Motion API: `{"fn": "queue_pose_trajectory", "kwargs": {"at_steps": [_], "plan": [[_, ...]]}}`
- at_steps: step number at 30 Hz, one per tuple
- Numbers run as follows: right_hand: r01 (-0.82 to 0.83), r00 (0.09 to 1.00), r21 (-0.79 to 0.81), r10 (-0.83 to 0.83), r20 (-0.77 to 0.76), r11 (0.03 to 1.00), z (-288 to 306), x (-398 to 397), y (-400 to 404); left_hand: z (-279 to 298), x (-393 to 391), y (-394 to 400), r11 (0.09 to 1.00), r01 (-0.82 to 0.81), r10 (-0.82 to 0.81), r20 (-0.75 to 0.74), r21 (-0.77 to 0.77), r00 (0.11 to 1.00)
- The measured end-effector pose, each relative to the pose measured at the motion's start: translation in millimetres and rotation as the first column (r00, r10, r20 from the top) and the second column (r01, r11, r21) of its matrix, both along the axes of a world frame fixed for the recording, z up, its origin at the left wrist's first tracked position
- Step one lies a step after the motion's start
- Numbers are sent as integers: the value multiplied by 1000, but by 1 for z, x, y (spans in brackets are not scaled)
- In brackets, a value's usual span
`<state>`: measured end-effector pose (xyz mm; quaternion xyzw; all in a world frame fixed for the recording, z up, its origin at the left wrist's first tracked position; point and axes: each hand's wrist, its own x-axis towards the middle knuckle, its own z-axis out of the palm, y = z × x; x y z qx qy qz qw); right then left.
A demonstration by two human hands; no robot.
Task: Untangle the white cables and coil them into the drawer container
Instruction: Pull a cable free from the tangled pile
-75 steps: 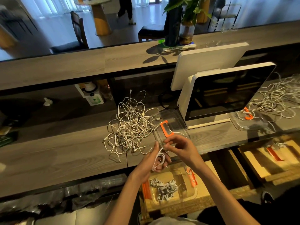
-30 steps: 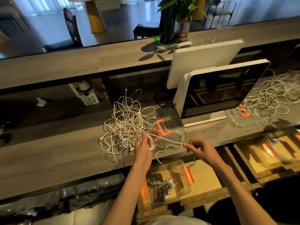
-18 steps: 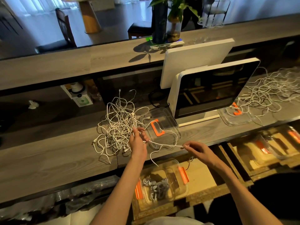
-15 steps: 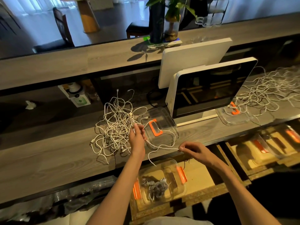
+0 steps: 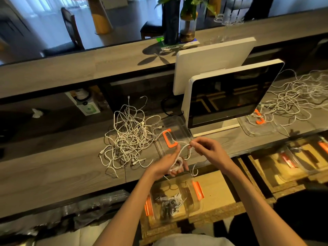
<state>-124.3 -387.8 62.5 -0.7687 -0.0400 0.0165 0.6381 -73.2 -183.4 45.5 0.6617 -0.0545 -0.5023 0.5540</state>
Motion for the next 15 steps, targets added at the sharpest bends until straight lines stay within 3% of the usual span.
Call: {"fn": "queue_pose_trajectory", "kwargs": {"at_steps": [4,8,11,13,15], "plan": [[19,1000,-74,-18,2,997,-8,6,-9,12,-10,12,971,95,-99,-8,-218,995],[-18,1000,-169,17,-7,985,-3,9,-15,22,-10,22,983,53,-30,136,-174,990],[2,1000,-255,1,10,967,2,12,-24,20,-4,34,971,-196,225,234,-139,946],[41,999,-265,-34,31,963,6,14,-31,19,0,43,901,-401,432,277,-163,858],[56,998,-275,-43,52,960,8,14,-34,20,2,50,794,-556,604,210,-247,769]]}}
